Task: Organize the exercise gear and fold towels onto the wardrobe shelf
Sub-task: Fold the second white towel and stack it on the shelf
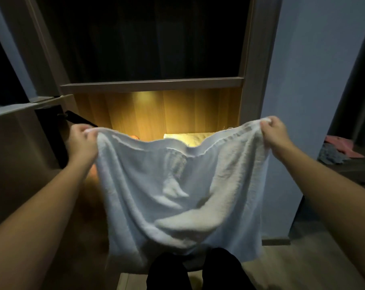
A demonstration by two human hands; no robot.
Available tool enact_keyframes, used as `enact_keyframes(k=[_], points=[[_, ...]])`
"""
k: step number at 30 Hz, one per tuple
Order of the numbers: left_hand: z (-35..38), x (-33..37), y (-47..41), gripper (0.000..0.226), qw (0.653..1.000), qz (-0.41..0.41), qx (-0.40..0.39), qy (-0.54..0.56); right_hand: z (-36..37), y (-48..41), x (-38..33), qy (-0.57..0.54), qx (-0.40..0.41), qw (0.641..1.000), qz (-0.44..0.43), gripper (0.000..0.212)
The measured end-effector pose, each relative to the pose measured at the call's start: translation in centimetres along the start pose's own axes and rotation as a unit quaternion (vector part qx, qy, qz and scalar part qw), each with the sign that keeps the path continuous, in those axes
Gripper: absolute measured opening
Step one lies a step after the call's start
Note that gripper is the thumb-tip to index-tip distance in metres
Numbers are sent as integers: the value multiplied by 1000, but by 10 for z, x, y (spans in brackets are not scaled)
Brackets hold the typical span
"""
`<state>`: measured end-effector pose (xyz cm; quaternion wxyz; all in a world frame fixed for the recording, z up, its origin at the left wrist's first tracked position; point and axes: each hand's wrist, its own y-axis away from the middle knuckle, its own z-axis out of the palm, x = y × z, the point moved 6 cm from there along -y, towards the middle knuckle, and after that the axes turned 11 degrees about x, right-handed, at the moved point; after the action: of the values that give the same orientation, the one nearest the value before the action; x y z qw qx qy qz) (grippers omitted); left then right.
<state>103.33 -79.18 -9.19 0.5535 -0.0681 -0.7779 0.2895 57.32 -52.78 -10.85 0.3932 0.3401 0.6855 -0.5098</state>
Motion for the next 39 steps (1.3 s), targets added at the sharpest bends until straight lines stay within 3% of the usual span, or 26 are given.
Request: enact_keyframes(k=[4, 8, 11, 15, 20, 23, 26, 29, 31, 34, 36, 39], points=[[45, 80, 41, 18, 984, 101, -139, 56, 54, 74, -86, -33, -165, 981, -97, 25], [69, 136, 90, 4, 933, 162, -292, 135, 87, 134, -131, -10, -312, 934, -173, 50], [74, 146, 107, 6, 916, 183, -326, 146, 93, 149, -130, -29, -410, 897, -164, 39], [80, 121, 120, 4, 920, 137, -334, 149, 94, 150, -103, -43, -398, 908, -125, 16], [90, 83, 139, 10, 922, 61, -346, 165, 98, 162, -81, -46, -390, 912, -114, 27], [92, 73, 146, 13, 909, 50, -376, 173, 102, 170, -73, -47, -408, 906, -97, 17], [93, 61, 141, 13, 926, 59, -339, 155, 107, 166, -68, -39, -396, 911, -109, 14], [88, 39, 106, 18, 967, 53, -228, 105, 101, 133, -46, 56, -338, 935, -90, 28], [76, 18, 73, 16, 985, 27, -156, 64, 87, 103, -19, 75, -328, 941, 24, 36], [64, -12, 31, 16, 995, -13, -101, 20, 67, 75, 19, 30, -356, 908, 219, 40], [59, -21, 12, 18, 997, -19, -75, -9, 56, 56, 31, 42, -341, 911, 229, 37], [47, -32, -11, 17, 998, -34, -33, -34, 37, 31, 41, 115, -294, 934, 169, 32]])
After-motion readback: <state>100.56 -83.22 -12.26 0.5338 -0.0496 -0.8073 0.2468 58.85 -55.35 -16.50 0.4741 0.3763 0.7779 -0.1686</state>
